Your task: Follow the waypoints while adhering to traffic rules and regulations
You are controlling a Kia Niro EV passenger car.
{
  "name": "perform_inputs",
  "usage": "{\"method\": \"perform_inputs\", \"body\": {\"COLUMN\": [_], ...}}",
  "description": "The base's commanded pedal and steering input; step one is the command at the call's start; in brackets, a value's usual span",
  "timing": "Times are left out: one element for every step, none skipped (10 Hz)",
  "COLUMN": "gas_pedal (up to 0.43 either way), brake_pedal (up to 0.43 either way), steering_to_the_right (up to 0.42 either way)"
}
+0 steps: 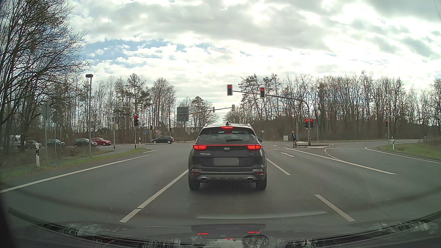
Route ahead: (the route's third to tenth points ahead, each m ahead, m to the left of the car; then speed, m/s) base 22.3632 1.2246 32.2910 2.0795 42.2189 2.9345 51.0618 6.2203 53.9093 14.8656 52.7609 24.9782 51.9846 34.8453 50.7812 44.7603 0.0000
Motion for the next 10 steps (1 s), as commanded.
{"method": "perform_inputs", "body": {"gas_pedal": [0.0, 0.0, 0.0, 0.0, 0.0, 0.0, 0.0, 0.0, 0.0, 0.0], "brake_pedal": [0.299, 0.299, 0.299, 0.299, 0.299, 0.299, 0.299, 0.299, 0.299, 0.299], "steering_to_the_right": [-0.002, -0.001, -0.002, -0.001, -0.001, -0.001, -0.002, -0.001, -0.001, -0.002]}}
